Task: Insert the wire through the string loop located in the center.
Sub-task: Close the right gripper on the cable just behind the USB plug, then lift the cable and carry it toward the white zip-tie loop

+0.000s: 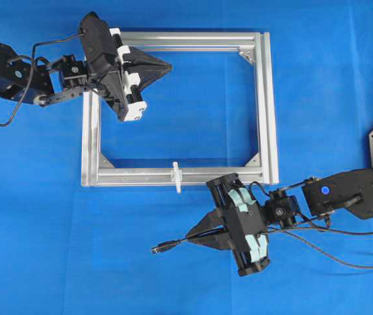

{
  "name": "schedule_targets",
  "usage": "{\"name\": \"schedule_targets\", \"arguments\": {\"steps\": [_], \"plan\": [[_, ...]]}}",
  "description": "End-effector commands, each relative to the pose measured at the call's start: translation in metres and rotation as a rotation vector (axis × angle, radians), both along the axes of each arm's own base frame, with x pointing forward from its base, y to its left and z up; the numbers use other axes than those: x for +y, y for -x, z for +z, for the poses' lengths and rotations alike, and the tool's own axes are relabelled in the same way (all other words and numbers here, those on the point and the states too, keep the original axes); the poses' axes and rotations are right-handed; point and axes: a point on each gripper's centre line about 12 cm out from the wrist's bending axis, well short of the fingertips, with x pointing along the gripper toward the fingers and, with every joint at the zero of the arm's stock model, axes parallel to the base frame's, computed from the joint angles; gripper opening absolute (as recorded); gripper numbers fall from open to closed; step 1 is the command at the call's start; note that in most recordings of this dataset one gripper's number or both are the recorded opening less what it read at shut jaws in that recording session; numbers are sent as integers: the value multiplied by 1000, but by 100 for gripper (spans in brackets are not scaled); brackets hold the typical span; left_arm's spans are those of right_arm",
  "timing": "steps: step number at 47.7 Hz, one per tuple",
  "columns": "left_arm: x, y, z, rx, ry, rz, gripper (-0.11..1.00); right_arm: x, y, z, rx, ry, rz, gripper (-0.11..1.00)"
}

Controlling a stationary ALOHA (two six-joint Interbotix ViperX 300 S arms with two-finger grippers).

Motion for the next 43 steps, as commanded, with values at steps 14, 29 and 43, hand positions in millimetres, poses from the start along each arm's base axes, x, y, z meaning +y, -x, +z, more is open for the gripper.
{"name": "schedule_targets", "arguments": {"steps": [14,29,43], "plan": [[-2,-2,15,-41,-12,-8,0,2,-3,15,-41,-14,2,-1],[-3,-3,15,-42,-10,-11,0,2,-3,15,-41,-13,4,-1],[-5,-3,14,-40,-10,-17,0,2,-3,15,-41,-14,2,-1]]}}
